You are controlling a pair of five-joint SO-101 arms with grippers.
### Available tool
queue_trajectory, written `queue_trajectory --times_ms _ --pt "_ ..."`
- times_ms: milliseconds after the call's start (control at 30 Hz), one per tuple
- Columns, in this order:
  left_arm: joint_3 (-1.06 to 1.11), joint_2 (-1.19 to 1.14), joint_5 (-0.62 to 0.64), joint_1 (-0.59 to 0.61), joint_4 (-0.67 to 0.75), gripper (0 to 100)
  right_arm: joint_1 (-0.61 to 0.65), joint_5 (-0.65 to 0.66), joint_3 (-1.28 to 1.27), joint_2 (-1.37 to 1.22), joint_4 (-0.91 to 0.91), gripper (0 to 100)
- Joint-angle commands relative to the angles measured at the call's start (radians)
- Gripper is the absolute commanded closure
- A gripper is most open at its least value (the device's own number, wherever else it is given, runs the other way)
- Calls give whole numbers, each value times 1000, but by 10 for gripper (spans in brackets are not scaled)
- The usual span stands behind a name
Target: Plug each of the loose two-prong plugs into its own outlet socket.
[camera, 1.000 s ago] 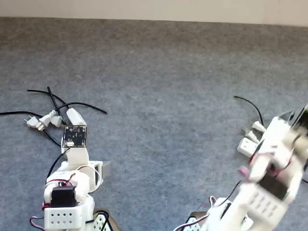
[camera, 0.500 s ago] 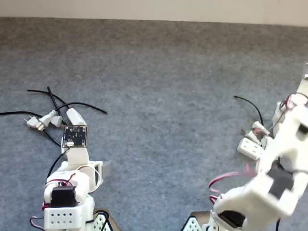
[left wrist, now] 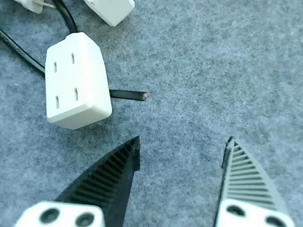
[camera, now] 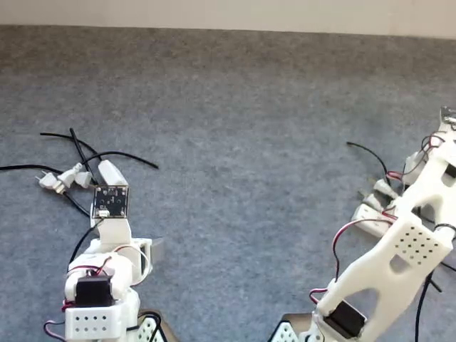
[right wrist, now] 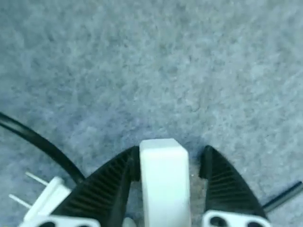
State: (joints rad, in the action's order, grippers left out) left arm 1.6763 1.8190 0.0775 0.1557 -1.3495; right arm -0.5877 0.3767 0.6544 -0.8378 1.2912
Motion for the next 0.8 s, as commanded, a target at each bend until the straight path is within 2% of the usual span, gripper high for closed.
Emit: queue_trajectory --times_ms 0,233,367,467,600,767 --pt "19 -8 3 7 15 716 51 11 186 -2 133 962" --pt "19 -8 3 7 15 716 199 3 647 -2 476 964" --pt "19 -8 3 7 15 716 266 -112 796 19 475 961" --pt "19 -8 3 7 15 716 341 -170 742 81 476 961" --pt "19 -8 3 7 15 716 438 -410 538 240 475 961" --pt "19 -8 3 7 15 716 673 -608 219 469 473 961"
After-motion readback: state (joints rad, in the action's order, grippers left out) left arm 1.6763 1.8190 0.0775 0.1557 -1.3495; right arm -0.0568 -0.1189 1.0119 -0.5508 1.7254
